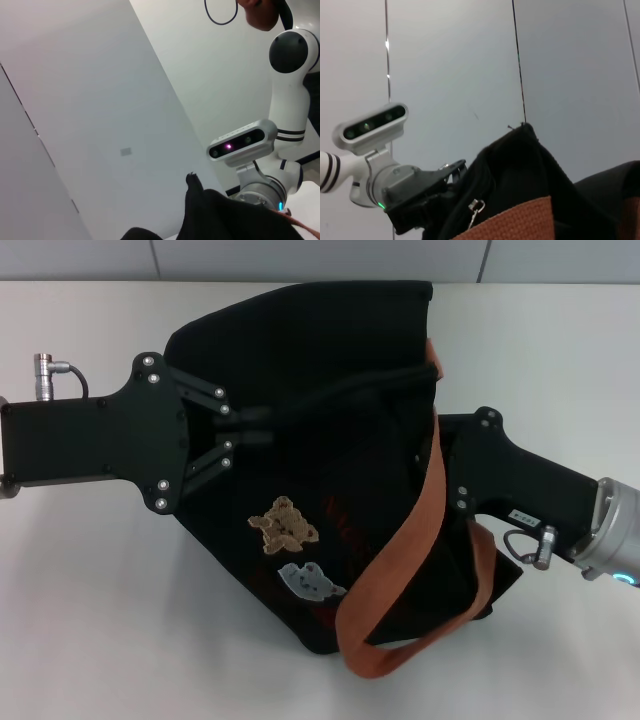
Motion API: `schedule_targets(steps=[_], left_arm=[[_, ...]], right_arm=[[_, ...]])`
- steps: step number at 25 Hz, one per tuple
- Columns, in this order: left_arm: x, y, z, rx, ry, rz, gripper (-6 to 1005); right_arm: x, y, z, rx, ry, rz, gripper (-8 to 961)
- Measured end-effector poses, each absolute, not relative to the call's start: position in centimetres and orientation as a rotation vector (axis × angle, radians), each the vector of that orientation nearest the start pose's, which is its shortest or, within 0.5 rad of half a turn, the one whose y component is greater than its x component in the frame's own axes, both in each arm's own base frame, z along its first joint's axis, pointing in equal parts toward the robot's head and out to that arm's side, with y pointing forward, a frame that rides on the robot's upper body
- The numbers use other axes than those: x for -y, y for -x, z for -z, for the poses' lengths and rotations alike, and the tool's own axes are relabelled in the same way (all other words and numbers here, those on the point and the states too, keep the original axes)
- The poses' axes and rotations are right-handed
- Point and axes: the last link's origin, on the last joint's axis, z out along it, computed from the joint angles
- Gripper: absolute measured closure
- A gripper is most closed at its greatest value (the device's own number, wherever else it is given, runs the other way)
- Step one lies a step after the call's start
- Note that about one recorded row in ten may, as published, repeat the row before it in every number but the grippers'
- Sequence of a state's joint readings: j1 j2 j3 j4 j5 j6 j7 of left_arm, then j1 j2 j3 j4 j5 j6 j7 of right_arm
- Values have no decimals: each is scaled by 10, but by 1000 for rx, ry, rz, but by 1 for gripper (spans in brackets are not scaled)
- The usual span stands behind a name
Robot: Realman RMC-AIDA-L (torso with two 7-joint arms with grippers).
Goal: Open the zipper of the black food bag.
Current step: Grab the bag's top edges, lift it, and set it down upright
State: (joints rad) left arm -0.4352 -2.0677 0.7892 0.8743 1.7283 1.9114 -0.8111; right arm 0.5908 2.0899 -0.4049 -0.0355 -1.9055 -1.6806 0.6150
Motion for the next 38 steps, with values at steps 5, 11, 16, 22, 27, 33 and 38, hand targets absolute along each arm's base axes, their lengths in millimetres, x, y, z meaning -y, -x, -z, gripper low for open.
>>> schedule_targets(steps=[5, 11, 16, 22, 27, 33, 38], left_arm=[[-291, 222, -48, -536, 2621, 928, 929], [-291, 224, -50, -536, 2603, 923, 929], [-291, 225, -51, -534, 2596, 924, 929], [-290, 226, -49, -518, 2602, 941, 929], [-290, 228, -47, -483, 2597, 956, 929], [-291, 231, -47, -419, 2570, 998, 929], [-290, 229, -45, -420, 2577, 1020, 929]], right_arm=[[-282, -230, 55, -253, 2487, -1303, 954], [-290, -235, 47, -333, 2566, -1252, 955], [-295, -237, 41, -388, 2595, -1236, 955], [-295, -234, 22, -345, 2623, -1284, 950], [-290, -240, 28, -122, 2555, -1204, 888], [-277, -244, 47, 33, 2410, -1163, 769], [-273, -239, 61, 110, 2335, -1135, 696]])
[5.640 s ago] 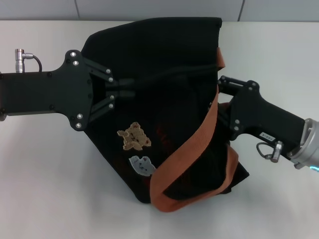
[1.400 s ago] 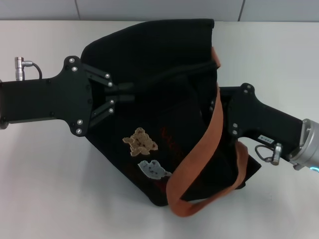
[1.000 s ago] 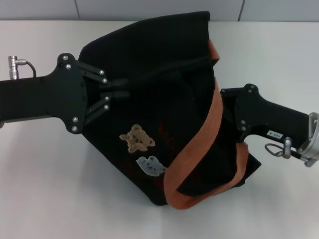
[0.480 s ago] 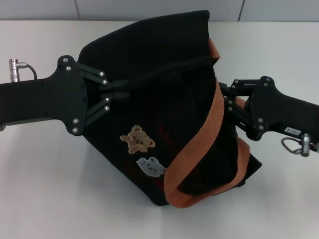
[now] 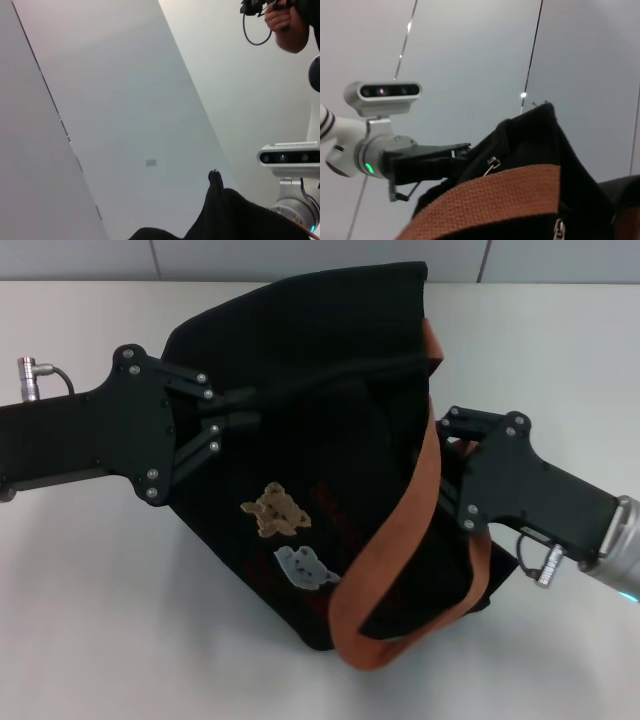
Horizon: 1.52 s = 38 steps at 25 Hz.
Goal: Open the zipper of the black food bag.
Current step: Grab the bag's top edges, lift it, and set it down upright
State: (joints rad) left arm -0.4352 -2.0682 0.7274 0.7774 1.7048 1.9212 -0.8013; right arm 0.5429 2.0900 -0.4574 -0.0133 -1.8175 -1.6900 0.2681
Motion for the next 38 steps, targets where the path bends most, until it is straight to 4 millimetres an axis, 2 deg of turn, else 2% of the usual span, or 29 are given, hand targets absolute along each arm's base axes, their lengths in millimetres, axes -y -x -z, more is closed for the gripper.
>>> schedule_targets(steps=[4, 9, 19, 24, 31, 36, 38], left_arm=[[-289, 226, -41, -414, 2587, 1053, 929], [-289, 226, -39, -410, 2590, 1062, 929], [-289, 227, -37, -402, 2596, 1068, 929], [-290, 227, -38, -394, 2587, 1066, 929], [-296, 224, -42, -397, 2582, 1054, 929], [-301, 217, -40, -422, 2590, 1065, 929], [-302, 215, -39, -427, 2597, 1067, 929]], right_arm=[[-275, -231, 75, 138, 2226, -1076, 697], [-273, -225, 81, 193, 2116, -1018, 698], [-269, -230, 78, 232, 1961, -908, 700], [-258, -237, 79, 306, 1930, -829, 701], [-247, -238, 84, 382, 1960, -814, 698], [-252, -233, 88, 377, 1976, -815, 696], [-253, -231, 90, 382, 1981, -813, 640]])
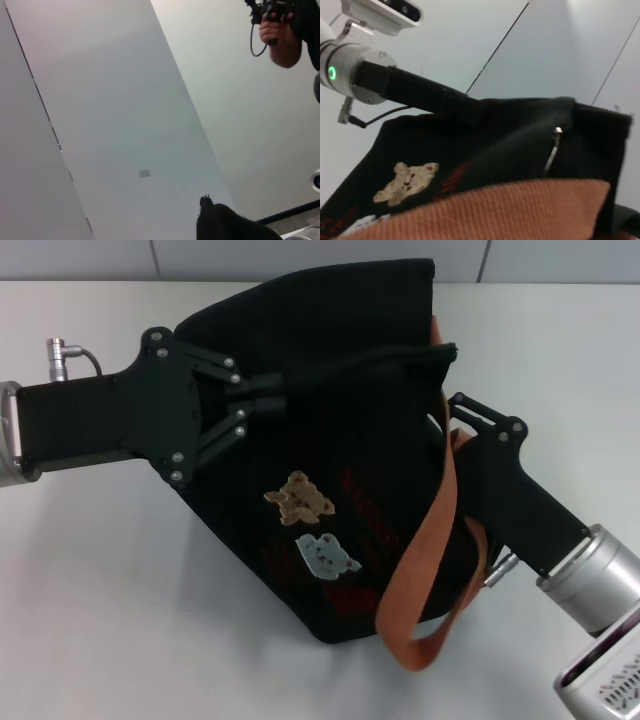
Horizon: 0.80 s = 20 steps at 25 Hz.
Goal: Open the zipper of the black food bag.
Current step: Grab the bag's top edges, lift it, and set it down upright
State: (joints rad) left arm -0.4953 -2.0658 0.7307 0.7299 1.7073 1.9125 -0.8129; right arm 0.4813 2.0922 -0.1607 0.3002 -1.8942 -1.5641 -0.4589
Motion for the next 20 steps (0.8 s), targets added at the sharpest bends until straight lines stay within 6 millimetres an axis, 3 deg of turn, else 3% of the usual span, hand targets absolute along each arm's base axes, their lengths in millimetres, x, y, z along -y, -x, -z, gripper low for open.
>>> schedule_targets(steps=[3, 11, 20], left_arm=[[-302, 213, -36, -437, 2613, 1067, 929], [-300, 214, -34, -436, 2623, 1067, 930], [-299, 217, -35, -423, 2618, 1066, 930]], right_arm=[[-256, -226, 93, 391, 1988, -813, 556], [-263, -220, 87, 353, 1881, -799, 563], [-260, -225, 85, 334, 1867, -782, 563]])
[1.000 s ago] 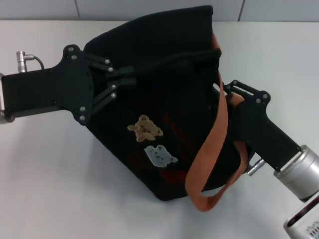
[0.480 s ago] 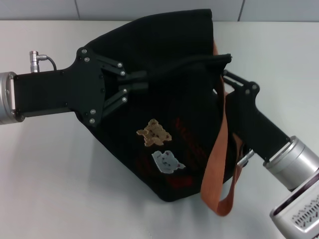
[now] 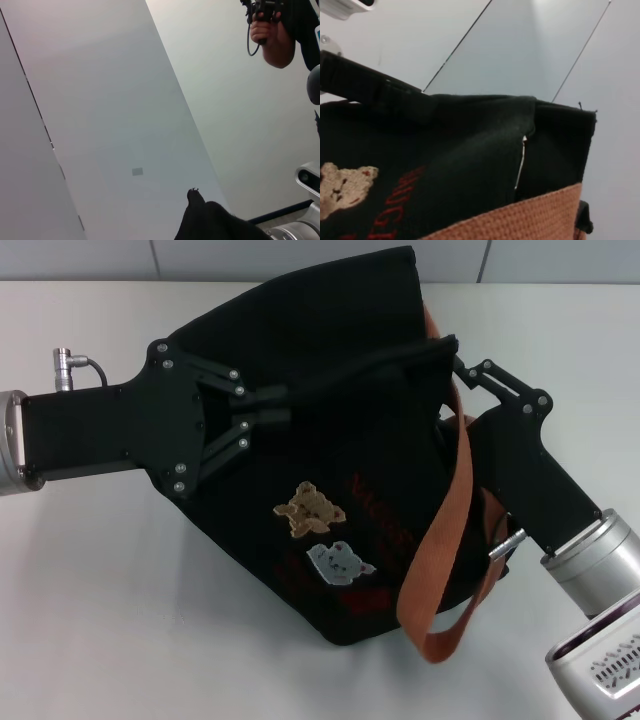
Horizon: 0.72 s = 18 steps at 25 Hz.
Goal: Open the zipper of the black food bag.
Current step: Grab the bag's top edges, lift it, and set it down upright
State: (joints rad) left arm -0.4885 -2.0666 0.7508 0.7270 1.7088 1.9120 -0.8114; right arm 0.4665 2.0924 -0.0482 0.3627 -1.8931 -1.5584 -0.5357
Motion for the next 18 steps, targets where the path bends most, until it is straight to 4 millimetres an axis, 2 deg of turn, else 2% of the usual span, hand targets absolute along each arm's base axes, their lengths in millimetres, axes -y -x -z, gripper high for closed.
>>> schedule_targets(steps=[10, 14, 18], left_arm=[[-300, 215, -35, -436, 2619, 1062, 930], [-302, 215, -35, -430, 2614, 1054, 930], [-303, 216, -36, -421, 2609, 1049, 930]], right_arm=[[-250, -227, 81, 378, 1857, -814, 564], [-244, -231, 74, 327, 1851, -876, 564], [-245, -241, 68, 261, 1948, -957, 564]])
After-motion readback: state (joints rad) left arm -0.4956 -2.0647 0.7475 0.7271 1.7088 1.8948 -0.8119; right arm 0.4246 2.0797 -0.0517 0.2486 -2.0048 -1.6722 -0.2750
